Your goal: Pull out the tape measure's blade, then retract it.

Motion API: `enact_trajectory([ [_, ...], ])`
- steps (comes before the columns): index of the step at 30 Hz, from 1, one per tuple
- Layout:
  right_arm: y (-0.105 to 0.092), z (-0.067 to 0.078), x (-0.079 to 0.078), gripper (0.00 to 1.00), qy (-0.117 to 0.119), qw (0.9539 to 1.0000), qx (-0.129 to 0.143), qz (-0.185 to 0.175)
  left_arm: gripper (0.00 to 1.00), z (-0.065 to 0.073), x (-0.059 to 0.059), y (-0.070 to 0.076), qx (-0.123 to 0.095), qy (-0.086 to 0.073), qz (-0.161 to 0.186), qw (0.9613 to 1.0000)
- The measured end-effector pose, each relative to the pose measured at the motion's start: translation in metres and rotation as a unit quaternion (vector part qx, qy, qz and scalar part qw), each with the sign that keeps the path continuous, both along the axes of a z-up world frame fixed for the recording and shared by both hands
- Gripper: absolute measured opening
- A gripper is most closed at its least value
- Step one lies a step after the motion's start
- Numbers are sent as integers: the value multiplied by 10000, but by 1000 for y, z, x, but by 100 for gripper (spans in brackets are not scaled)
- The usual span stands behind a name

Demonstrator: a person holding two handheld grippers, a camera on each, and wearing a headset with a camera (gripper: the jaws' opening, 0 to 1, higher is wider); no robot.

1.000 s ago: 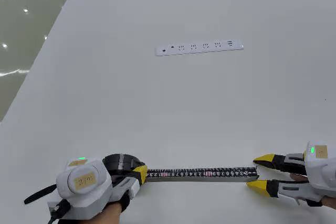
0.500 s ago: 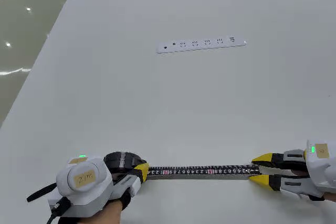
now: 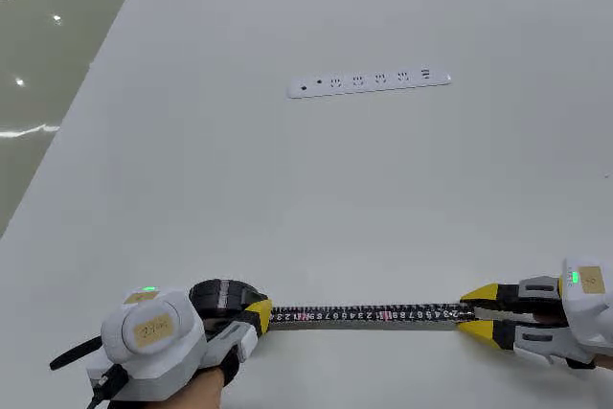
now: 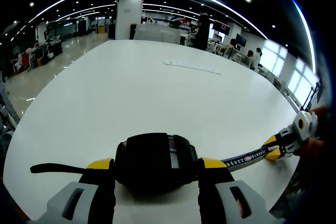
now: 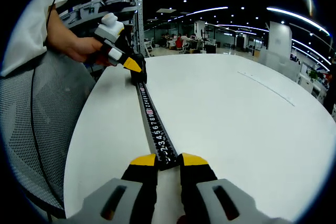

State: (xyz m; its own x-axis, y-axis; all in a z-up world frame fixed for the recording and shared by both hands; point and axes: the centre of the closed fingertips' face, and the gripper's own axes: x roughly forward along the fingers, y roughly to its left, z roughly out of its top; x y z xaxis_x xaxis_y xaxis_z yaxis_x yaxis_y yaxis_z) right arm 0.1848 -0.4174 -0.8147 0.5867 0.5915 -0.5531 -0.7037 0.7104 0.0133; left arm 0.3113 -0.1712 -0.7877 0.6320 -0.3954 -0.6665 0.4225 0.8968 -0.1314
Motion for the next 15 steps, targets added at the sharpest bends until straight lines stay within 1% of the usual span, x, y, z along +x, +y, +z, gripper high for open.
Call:
enact_trajectory([
  [6,0,1,1,15,-6,10000,19,-21,62,-1,0,0,52,-38,-7,10000],
  [9,-1,1,2,15,-8,10000,31,-24,62,-2,-1,0,131,-60,-67,9999],
  [15,0,2,1,14,-13,10000,32,-24,62,-3,-1,0,126,-25,-38,9999],
])
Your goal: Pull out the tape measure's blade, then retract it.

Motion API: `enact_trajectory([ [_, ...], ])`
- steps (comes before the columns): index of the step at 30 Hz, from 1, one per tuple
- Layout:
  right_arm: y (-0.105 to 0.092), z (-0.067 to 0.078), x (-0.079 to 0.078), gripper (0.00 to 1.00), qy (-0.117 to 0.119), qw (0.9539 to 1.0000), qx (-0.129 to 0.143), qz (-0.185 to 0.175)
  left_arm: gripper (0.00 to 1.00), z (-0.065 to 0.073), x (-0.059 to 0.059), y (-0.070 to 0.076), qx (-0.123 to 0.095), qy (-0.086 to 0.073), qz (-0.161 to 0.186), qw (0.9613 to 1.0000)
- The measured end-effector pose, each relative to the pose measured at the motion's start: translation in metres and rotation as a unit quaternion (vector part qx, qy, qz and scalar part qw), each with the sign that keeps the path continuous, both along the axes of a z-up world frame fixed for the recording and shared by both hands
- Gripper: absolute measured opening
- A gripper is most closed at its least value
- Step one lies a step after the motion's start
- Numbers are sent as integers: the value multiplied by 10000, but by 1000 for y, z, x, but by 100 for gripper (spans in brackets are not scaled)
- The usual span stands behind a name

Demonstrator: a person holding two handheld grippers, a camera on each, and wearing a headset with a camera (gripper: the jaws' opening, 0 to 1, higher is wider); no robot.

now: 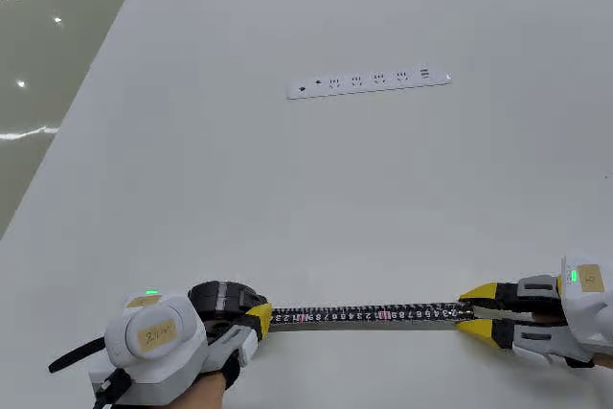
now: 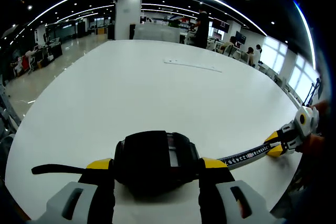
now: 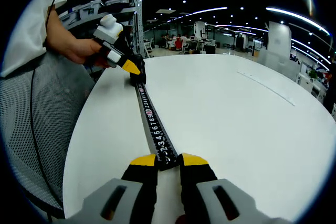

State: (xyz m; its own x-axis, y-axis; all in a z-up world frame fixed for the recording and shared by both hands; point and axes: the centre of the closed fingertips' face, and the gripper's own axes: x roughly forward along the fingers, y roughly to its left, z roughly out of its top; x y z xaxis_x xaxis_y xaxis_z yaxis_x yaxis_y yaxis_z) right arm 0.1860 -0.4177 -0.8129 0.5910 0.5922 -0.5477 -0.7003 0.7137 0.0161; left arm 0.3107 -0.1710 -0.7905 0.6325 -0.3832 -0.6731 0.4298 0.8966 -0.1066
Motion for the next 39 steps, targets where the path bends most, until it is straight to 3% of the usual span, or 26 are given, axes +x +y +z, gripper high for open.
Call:
enact_trajectory([
  [12,3,0,-3,14,71,9999,56,135,59,-2,0,1,97,179,-53,9998],
  [29,17,3,6,13,12,9996,148,245,59,-1,-1,1,52,232,-63,9997],
  [33,25,5,9,13,-31,9991,308,284,59,-1,-1,1,35,236,-61,9997],
  [39,36,6,15,13,-53,9988,342,357,59,-1,-1,1,-8,270,-46,9996],
])
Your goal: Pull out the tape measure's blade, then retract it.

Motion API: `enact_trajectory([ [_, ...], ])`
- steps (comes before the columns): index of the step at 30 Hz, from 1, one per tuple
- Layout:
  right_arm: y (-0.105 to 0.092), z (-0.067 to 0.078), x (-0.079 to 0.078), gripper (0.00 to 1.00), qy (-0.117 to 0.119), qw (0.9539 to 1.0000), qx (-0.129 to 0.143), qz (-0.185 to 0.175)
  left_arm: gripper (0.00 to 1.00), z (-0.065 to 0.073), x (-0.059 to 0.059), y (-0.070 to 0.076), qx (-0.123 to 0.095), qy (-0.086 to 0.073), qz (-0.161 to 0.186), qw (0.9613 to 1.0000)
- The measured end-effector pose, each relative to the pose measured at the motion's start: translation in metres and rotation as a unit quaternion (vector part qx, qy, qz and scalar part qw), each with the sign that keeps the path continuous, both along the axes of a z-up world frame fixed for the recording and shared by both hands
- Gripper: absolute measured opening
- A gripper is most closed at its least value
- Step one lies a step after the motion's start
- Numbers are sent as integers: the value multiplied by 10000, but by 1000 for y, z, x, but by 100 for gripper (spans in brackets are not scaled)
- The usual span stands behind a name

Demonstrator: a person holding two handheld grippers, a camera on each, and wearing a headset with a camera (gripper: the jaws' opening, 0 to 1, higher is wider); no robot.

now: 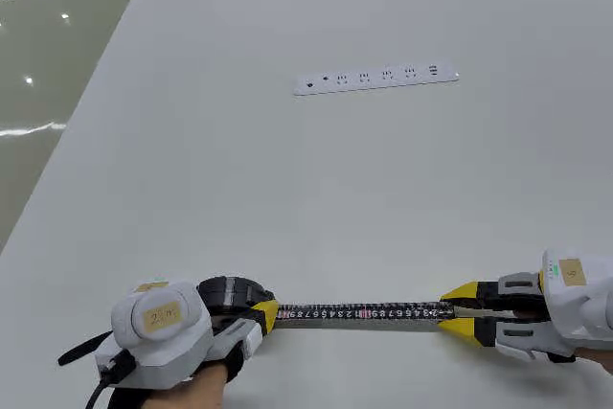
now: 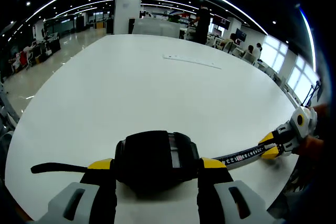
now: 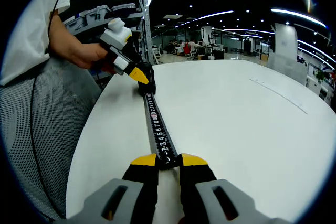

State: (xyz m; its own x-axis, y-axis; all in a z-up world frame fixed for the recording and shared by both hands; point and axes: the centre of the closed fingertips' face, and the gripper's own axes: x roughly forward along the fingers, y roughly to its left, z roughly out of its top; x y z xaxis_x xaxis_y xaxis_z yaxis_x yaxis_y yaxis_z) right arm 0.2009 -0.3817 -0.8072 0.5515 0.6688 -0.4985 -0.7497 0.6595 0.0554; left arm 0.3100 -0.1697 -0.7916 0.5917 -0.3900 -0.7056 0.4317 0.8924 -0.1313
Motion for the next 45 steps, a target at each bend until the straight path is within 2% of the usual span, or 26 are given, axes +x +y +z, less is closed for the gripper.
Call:
enact_trajectory([
  [8,19,2,10,13,-24,9999,108,108,59,1,0,1,-87,47,27,9999],
  [16,26,3,14,13,-14,9997,157,159,59,2,0,1,-163,110,37,9998],
  [41,71,6,37,13,-46,9983,368,451,59,2,0,2,-328,171,61,9993],
  [43,72,3,39,13,-16,9986,277,459,59,3,0,3,-378,187,93,9991],
  [45,70,4,40,13,-4,9985,327,438,59,2,0,2,-377,188,92,9991],
])
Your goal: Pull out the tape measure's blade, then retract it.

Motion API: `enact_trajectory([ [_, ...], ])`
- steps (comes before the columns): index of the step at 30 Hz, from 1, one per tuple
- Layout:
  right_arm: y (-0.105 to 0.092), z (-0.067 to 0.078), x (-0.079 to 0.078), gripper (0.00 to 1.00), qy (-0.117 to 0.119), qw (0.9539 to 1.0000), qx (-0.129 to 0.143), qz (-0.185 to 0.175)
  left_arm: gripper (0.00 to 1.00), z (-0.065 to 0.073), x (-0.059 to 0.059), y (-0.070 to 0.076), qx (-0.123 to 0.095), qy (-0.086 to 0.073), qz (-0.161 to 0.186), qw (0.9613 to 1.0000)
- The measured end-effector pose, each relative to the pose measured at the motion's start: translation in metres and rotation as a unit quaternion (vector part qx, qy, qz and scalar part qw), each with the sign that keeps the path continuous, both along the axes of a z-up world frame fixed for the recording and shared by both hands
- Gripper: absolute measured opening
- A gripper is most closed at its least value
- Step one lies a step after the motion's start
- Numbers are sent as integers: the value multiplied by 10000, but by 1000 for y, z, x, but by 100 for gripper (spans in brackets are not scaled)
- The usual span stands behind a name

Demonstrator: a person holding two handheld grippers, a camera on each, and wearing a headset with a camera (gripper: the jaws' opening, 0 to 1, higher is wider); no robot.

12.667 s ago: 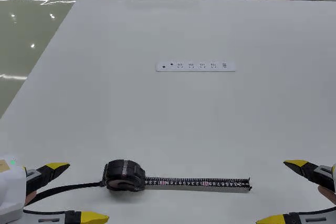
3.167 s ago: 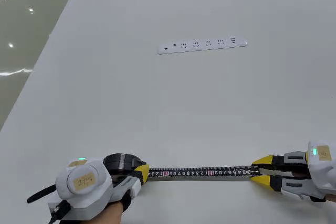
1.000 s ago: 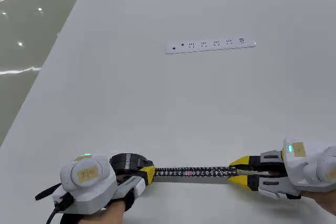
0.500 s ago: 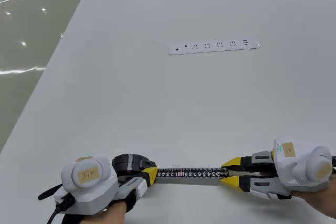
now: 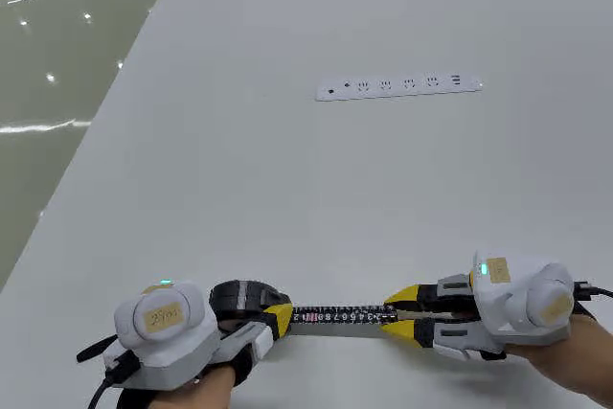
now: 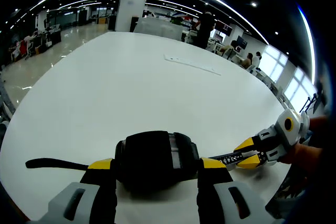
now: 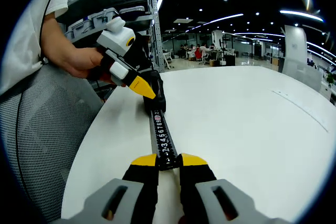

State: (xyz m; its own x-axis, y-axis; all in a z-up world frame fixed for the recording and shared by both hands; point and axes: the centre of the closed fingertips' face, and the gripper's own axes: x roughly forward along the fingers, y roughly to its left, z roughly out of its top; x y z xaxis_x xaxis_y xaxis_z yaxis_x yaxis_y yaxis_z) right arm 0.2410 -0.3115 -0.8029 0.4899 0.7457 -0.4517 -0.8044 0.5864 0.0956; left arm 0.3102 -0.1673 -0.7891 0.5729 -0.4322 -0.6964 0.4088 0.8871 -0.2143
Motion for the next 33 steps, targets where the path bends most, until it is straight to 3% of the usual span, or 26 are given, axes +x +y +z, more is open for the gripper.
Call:
enact_trajectory([
  [33,3,0,-2,13,63,10000,58,35,59,1,-1,-2,58,-60,28,10000],
])
